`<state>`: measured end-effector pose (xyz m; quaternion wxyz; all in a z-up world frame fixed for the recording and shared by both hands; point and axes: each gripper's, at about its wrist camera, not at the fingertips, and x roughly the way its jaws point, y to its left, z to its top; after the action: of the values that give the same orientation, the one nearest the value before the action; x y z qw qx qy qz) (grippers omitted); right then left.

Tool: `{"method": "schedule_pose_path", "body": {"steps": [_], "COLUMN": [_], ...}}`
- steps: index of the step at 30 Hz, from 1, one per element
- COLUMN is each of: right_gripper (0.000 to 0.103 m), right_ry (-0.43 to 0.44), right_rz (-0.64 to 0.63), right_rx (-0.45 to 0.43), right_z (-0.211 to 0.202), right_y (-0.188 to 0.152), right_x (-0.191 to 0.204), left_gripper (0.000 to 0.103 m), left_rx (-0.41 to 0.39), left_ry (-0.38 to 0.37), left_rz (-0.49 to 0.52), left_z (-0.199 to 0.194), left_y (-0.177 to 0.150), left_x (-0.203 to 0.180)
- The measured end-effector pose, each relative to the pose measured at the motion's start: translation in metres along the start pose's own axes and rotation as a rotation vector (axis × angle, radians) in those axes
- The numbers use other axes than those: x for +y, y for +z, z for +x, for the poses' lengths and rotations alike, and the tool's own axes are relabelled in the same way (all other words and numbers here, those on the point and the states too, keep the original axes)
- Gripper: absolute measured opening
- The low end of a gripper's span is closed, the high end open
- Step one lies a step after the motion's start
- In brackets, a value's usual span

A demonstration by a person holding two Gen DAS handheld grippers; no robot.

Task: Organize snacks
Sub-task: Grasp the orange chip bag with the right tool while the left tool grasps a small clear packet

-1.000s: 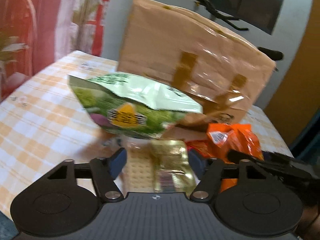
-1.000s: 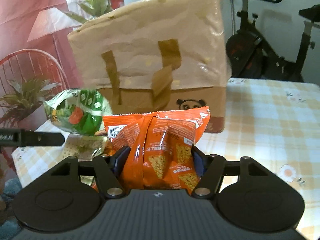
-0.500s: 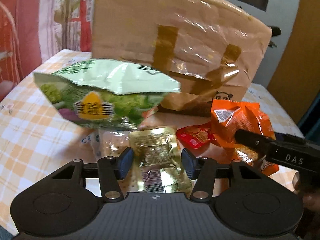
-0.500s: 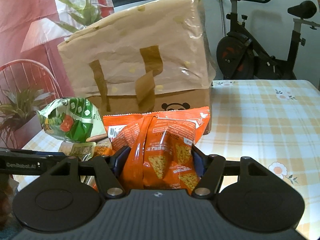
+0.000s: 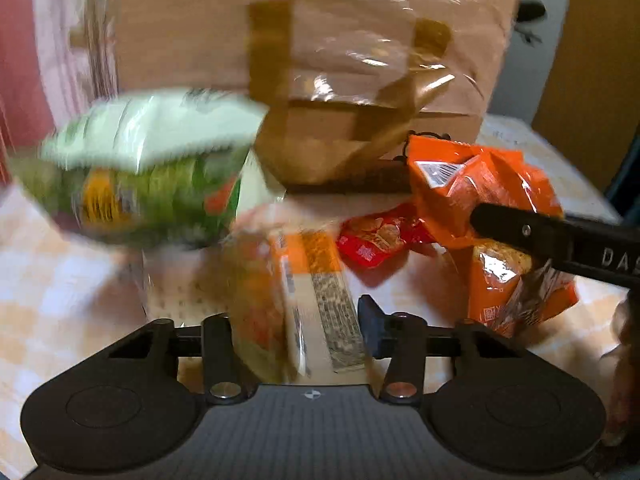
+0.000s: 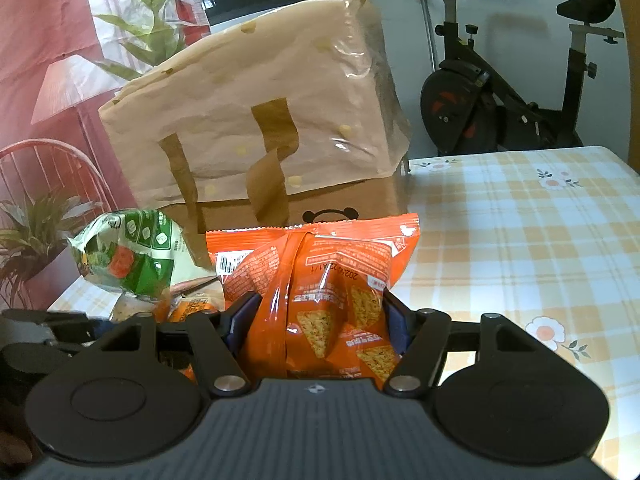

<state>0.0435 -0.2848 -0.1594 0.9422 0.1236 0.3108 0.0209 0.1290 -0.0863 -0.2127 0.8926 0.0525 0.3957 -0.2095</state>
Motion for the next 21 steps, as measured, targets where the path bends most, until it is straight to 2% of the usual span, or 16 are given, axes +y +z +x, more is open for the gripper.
{"method": "schedule_pose_path", "body": {"steps": [1,6,9,17,20,21], "right_gripper": [0.067,0.067,0.067,0.067,0.067,0.067], "right_ry": [0.0,0.006,0.011,0.015,0.016,0.016], "right_rz": [0.002,0.006,0.004,-0.005,-0.004,-0.005], "right_rx": [0.0,0.002,0.004,0.008,0.008,0.009], "right_z": [0.0,0.0,0.0,0.0,0.0,0.0], "right_y": [0.0,0.0,0.0,-0.001,-0.001,-0.001], "right_x": [-0.001,-0.001,0.0,0.003,0.003,0.003], "left_gripper": [0.043,0.042,0.043,0.047,0.043,0.035], "left_rx": [-0.003,-0.015,-0.011,-0.071,-0.075,-0.08], "left_ry": [-0.016,-0.042,-0.054,-0.076,-0.08,-0.079], "left_rz": [-0.022,-0.089,-0.113,-0.144,-0.137,-0.134], "left_z": [-0.002,-0.012,-0.015,-0.031,-0.036,-0.036], "left_y": [-0.002,-0.007,-0.008,-0.004,-0.005,-0.006], "left_x": [0.005,0.02,0.024,0.032,0.035,0.035]}}
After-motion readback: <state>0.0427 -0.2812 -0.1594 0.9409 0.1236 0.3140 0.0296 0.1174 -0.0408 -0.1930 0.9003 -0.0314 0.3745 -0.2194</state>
